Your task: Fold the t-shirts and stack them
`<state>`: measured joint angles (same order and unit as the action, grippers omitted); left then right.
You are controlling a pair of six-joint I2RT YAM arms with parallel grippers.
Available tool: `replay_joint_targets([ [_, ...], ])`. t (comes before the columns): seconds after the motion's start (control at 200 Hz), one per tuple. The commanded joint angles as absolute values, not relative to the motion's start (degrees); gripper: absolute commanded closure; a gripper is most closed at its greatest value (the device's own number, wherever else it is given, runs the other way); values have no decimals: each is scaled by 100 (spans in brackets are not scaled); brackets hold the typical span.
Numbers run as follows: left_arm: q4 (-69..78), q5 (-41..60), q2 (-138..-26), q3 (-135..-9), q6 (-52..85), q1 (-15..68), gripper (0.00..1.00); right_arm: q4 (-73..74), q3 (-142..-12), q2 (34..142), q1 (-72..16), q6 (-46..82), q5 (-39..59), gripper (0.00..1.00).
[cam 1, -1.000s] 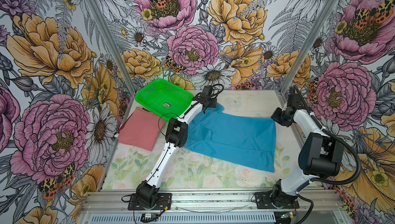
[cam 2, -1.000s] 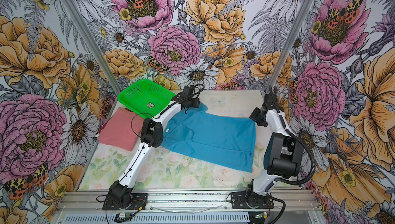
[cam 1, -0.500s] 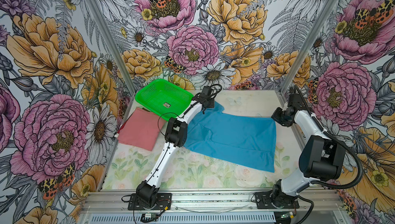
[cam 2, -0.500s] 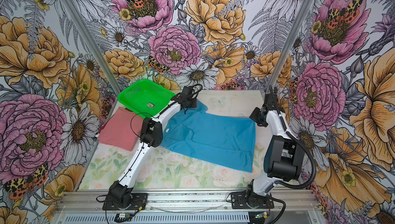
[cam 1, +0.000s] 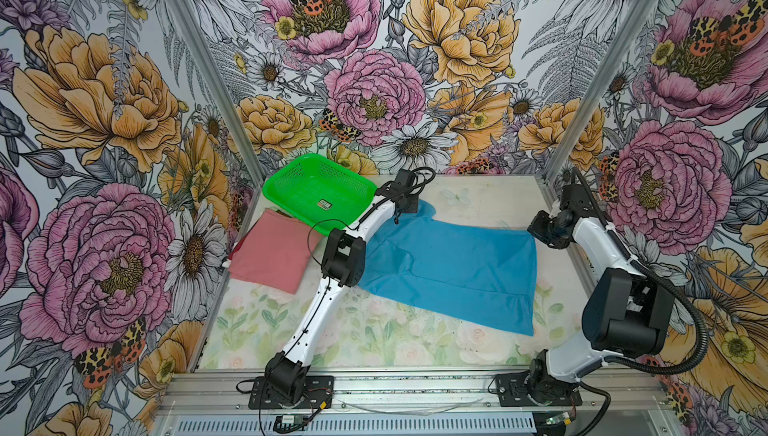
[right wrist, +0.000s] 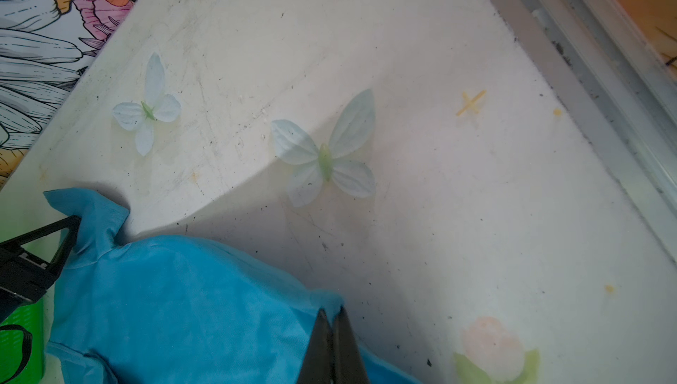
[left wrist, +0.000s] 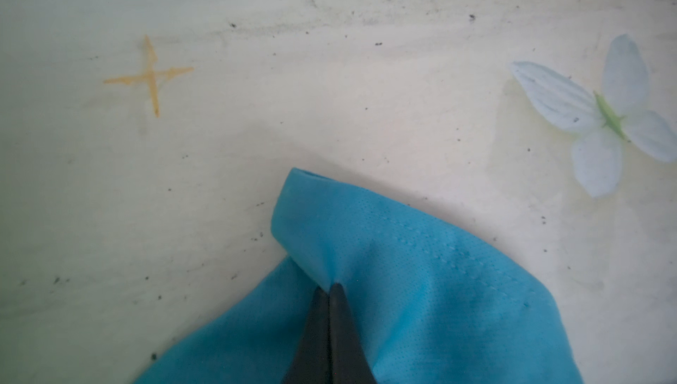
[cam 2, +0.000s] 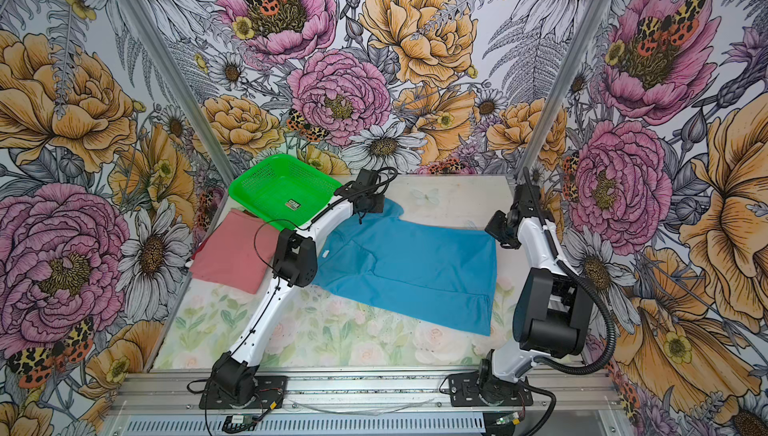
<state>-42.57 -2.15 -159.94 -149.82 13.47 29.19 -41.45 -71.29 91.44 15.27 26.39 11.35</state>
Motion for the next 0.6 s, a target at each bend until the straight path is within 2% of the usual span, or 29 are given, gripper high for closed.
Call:
replay_joint_targets([
  [0.0, -4861, -195, -15805, -14852, 1177, 3024, 100, -4122, -7093, 8925, 1502, 2541, 1226, 100],
  [0.595, -4783, -281, -14812, -14918, 684, 2874, 100, -4148, -6510, 8472, 1525, 2323, 1387, 100],
])
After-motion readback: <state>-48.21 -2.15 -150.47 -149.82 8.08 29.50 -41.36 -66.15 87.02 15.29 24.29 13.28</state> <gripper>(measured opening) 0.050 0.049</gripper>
